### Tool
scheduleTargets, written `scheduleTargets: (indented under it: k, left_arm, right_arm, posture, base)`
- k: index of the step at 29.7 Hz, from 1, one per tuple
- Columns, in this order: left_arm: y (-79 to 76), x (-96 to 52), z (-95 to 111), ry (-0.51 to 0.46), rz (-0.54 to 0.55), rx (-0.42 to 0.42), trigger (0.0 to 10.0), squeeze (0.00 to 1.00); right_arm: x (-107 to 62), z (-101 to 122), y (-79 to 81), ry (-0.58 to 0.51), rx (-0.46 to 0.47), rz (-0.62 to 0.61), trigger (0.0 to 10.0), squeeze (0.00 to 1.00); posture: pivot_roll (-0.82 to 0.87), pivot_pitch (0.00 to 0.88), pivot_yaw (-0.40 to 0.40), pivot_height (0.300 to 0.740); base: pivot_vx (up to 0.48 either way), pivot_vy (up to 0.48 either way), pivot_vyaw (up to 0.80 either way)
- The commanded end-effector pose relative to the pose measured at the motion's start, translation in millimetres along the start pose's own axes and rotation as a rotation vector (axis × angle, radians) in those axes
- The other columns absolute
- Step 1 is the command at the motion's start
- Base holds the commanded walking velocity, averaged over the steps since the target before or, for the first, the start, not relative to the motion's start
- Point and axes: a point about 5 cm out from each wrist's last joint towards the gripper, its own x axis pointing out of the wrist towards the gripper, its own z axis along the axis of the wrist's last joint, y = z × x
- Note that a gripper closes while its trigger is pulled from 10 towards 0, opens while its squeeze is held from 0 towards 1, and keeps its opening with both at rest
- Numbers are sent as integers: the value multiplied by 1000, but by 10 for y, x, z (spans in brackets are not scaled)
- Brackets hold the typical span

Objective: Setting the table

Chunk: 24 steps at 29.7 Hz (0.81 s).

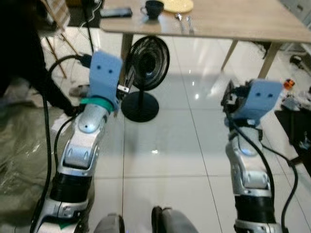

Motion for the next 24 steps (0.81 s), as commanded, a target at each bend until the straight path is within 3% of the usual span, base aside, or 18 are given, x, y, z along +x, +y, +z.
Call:
scheduleTargets:
  k: [1,24]
  left_arm:
    - [-43,-10,-41,13,-13,0,10000,0]
    - [-52,-12,-41,13,-14,-2,10000,0]
  right_arm:
    - [1,-29,-51,10,-9,-14,10000,0]
    - [-4,-36,-49,13,-12,-12,10000,0]
  posture:
    - [-14,0,-2,740]
    - [-13,2,-4,740]
  base:
    - [-326,0,0]
    - [-328,0,0]
